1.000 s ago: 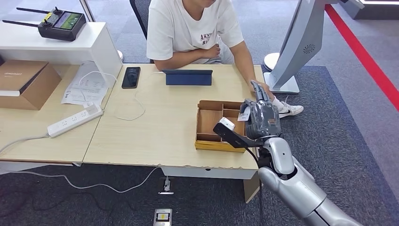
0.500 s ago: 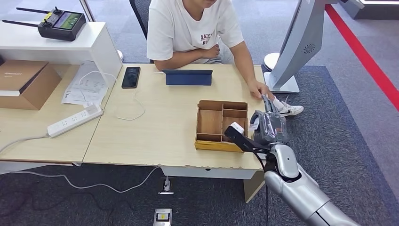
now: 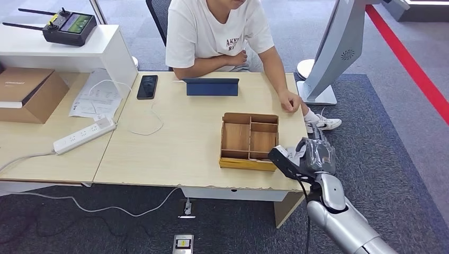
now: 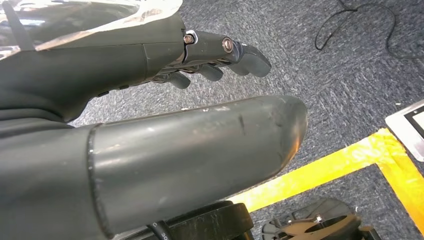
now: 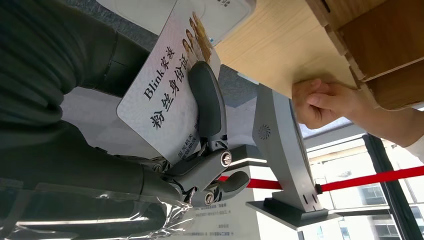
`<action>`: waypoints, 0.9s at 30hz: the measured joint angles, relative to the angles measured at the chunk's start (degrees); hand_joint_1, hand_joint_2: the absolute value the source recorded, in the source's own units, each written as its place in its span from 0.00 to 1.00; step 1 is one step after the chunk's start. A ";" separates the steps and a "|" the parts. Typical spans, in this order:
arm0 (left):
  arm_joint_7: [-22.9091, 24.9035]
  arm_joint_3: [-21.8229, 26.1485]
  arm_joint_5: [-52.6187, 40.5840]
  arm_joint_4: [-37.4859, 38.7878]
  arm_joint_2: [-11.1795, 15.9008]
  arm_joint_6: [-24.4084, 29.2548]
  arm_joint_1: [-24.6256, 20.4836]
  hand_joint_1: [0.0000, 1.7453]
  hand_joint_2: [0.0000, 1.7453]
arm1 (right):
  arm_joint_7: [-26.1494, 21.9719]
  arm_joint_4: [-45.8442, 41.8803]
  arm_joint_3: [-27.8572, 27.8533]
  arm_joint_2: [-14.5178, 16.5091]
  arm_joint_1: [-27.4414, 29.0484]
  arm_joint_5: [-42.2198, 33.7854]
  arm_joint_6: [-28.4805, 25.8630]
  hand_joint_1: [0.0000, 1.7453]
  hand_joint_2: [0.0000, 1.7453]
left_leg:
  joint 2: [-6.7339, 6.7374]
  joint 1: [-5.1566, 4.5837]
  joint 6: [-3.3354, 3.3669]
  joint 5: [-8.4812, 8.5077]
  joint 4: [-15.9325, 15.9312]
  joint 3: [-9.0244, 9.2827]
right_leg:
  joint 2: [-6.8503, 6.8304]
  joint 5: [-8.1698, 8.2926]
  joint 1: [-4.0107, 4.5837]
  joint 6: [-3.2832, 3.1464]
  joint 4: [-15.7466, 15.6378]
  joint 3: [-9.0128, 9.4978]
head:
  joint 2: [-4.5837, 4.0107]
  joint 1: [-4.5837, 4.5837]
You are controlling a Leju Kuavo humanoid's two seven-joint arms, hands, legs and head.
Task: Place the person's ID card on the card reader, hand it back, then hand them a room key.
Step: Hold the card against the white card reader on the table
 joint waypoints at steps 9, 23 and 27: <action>0.01 0.00 -0.22 0.00 0.01 -0.10 -0.03 0.00 0.00 | -0.18 0.96 -0.45 -0.47 1.65 -0.91 0.35 1.00 1.00 | 0.00 0.00 0.00 0.00 0.00 -0.01 | 0.00 0.00 0.00 0.00 0.00 0.00 | 0.00 0.01; 0.43 0.00 -0.44 -0.09 0.03 -0.13 -0.07 0.00 0.00 | -1.28 2.89 -0.23 0.24 2.61 -1.56 2.36 1.00 1.00 | 0.00 0.00 0.00 0.00 0.00 -0.02 | 0.00 0.00 0.00 0.00 0.00 0.00 | 0.00 -0.01; 0.44 0.00 -0.39 -0.11 0.03 -0.11 -0.08 0.00 0.00 | -2.54 3.67 0.08 0.87 2.56 -1.80 2.65 1.00 1.00 | -0.01 0.00 0.00 0.00 -0.01 -0.03 | 0.00 0.00 0.00 0.00 0.00 0.00 | 0.00 0.01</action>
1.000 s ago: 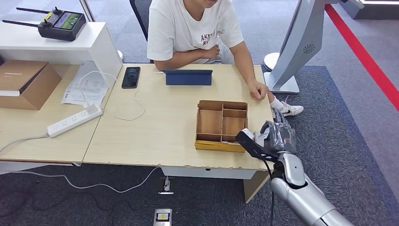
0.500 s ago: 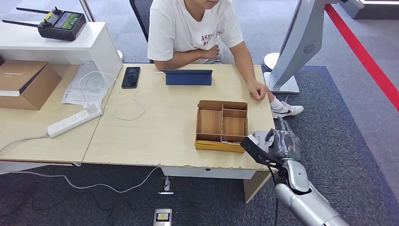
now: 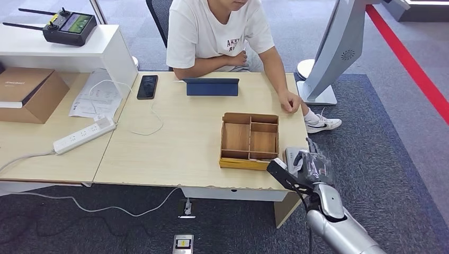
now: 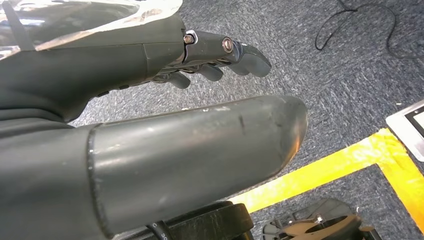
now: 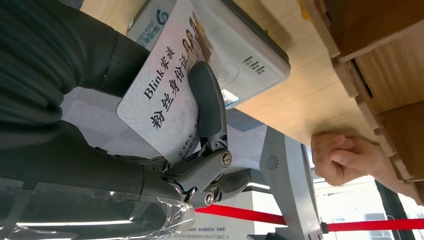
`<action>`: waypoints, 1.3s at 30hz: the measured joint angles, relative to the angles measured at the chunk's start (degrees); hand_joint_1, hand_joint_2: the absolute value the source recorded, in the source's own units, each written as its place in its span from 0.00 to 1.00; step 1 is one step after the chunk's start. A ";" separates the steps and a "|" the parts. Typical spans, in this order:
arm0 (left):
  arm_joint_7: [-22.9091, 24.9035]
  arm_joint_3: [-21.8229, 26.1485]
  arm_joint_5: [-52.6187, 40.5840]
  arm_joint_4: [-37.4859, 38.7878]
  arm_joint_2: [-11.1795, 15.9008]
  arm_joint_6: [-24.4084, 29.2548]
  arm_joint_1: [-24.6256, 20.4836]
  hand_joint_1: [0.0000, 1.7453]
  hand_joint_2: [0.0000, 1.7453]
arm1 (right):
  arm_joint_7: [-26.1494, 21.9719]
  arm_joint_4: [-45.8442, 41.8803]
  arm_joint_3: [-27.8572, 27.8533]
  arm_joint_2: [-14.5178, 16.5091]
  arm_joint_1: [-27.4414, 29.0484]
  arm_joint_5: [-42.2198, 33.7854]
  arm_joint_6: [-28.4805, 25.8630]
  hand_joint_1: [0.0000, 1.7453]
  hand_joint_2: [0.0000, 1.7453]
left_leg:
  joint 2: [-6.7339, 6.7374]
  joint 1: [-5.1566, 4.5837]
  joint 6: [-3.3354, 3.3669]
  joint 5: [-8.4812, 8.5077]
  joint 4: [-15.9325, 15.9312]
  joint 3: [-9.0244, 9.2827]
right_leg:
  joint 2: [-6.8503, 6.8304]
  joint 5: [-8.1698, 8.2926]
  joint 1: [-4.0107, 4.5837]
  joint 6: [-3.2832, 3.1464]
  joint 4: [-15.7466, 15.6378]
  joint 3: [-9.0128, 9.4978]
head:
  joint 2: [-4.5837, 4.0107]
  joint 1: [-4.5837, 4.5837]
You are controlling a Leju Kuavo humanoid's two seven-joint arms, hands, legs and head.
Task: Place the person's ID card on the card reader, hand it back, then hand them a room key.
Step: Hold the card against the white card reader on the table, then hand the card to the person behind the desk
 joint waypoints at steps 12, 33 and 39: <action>0.00 0.00 0.43 -0.04 0.02 0.19 -0.01 0.00 0.00 | -1.61 1.96 0.26 1.69 -0.05 -0.76 0.15 1.00 1.00 | 0.00 0.00 0.00 0.00 0.00 0.00 | 0.00 0.00 0.00 0.00 0.00 0.00 | 0.00 -0.01; -0.15 0.00 0.27 -0.04 0.13 0.21 0.00 0.00 0.00 | -3.23 2.70 -0.29 2.66 -1.33 -3.60 -3.94 1.00 1.00 | 0.00 0.00 0.00 0.00 0.01 0.00 | 0.00 0.01 0.00 0.00 0.00 0.01 | 0.00 -0.01; -0.15 0.00 -0.04 -0.03 0.21 0.21 0.02 0.00 0.00 | -0.49 -2.29 -1.75 1.59 -2.74 -2.43 -6.08 1.00 1.00 | 0.00 0.00 0.00 0.00 0.01 0.02 | 0.00 0.01 0.00 0.00 0.00 0.01 | 0.00 0.00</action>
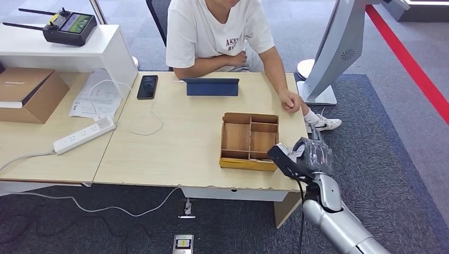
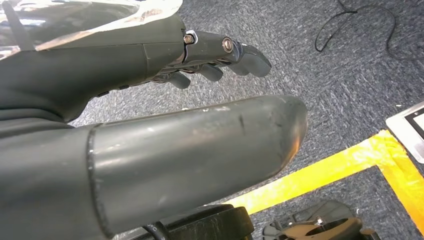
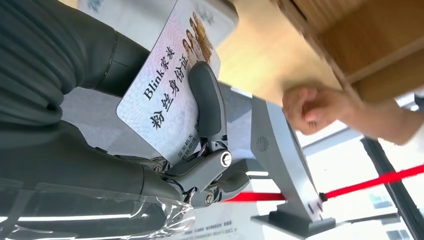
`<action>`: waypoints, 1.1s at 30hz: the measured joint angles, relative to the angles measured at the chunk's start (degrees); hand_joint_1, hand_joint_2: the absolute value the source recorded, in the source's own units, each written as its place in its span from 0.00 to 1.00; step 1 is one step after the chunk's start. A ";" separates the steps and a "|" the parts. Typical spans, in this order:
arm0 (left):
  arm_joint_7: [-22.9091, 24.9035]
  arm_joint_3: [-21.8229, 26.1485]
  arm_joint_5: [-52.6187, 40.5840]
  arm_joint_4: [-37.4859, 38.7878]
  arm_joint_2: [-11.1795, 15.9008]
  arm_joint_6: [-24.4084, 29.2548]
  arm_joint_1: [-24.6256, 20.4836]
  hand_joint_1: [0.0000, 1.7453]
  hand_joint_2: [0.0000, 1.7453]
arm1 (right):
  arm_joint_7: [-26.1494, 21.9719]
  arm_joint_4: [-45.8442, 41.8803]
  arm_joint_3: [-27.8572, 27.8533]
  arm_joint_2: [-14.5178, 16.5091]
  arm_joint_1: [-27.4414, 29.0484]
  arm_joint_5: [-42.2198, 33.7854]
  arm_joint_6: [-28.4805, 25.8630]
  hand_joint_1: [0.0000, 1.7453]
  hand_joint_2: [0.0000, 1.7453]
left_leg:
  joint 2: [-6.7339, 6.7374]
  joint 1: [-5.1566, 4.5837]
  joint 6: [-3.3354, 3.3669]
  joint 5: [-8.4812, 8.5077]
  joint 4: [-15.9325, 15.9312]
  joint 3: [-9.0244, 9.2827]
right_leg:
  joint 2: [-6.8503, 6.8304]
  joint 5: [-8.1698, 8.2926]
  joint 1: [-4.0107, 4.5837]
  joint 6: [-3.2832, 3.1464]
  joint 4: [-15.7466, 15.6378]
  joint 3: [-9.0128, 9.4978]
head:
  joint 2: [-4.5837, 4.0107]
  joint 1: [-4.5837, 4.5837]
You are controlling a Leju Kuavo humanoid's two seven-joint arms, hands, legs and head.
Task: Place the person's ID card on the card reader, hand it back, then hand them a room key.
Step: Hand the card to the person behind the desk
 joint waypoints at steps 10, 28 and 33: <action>-0.02 0.00 -0.03 0.00 0.03 0.00 -0.01 0.00 0.00 | 1.22 -5.67 -1.44 -1.37 -0.72 0.66 0.07 1.00 1.00 | 0.00 0.00 0.00 0.00 0.00 0.01 | 0.00 0.00 0.00 0.00 0.00 0.00 | 0.00 -0.01; 0.94 -0.30 -5.39 0.01 0.22 -2.41 -1.37 0.00 0.00 | 0.90 -15.74 0.16 1.56 -10.28 13.77 11.32 1.00 1.00 | 0.00 0.03 -0.04 0.05 -0.01 -0.01 | 0.00 0.03 0.02 -0.03 0.04 0.03 | 0.00 -0.01; 1.40 -0.77 -7.29 0.01 0.20 -3.26 -2.56 0.00 0.00 | -0.43 -10.93 3.81 6.17 -15.35 14.49 12.49 1.00 1.00 | -0.01 0.06 -0.06 0.07 -0.01 -0.01 | 0.00 0.04 0.06 -0.04 0.04 0.02 | 0.00 0.00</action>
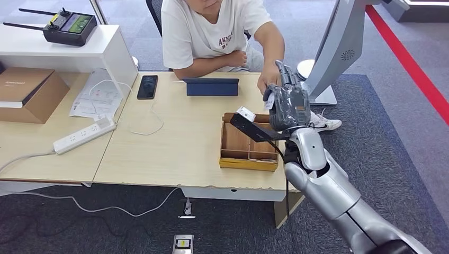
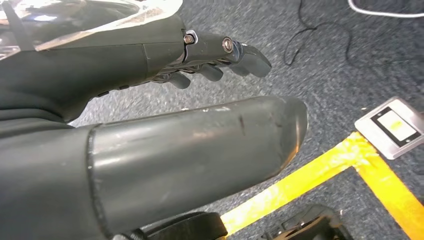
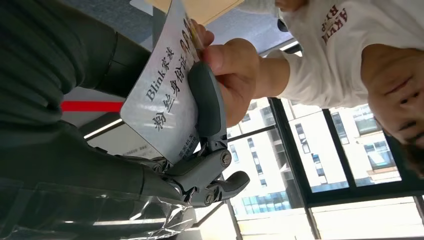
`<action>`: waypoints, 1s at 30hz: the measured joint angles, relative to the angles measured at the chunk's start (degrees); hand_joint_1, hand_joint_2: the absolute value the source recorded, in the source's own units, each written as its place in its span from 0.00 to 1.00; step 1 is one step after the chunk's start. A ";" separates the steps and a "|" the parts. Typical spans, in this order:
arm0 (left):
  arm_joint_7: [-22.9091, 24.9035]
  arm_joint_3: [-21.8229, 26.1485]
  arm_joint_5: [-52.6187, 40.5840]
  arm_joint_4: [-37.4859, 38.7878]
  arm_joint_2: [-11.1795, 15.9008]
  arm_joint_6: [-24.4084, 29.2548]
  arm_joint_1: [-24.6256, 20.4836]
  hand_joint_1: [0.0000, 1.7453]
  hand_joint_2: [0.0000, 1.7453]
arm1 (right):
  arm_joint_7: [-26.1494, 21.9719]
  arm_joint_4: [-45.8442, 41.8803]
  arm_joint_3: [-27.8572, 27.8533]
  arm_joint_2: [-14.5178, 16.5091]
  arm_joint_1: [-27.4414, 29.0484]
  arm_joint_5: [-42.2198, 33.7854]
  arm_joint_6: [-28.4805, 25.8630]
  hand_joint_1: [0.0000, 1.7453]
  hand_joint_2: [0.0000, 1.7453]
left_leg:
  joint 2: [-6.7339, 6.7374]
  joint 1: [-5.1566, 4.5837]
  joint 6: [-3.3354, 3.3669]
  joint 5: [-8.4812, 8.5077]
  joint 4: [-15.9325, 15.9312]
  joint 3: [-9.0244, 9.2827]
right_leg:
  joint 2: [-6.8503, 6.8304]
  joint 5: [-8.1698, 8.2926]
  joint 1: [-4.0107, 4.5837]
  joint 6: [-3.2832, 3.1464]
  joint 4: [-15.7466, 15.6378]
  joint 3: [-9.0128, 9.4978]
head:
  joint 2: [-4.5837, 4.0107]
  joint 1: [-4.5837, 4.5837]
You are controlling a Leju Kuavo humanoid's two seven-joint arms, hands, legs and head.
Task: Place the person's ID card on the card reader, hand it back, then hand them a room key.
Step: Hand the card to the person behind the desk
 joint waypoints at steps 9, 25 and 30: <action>0.49 -0.24 -1.26 0.10 0.00 -0.98 -0.59 0.00 0.00 | -0.14 9.21 3.97 4.84 -5.88 -0.72 0.75 0.42 1.00 | -0.02 0.01 -0.01 -0.01 0.01 -0.04 | 0.00 -0.01 0.01 0.00 0.00 -0.04 | 0.00 0.01; 0.54 -0.24 -2.61 0.33 0.02 -0.80 -0.20 0.00 0.00 | -0.55 16.54 7.00 7.31 -7.61 -3.49 -5.21 0.00 0.50 | -0.04 0.01 -0.01 -0.01 0.03 -0.06 | 0.00 -0.01 0.02 0.00 0.00 -0.09 | 0.00 0.00; -0.30 -0.11 -1.88 0.57 0.01 -0.10 0.53 0.00 0.00 | -8.49 15.63 5.58 7.46 -7.04 -20.76 -6.38 0.00 0.00 | -0.02 0.01 -0.01 -0.01 0.05 -0.04 | 0.00 0.00 0.02 0.00 0.00 -0.08 | 0.00 -0.01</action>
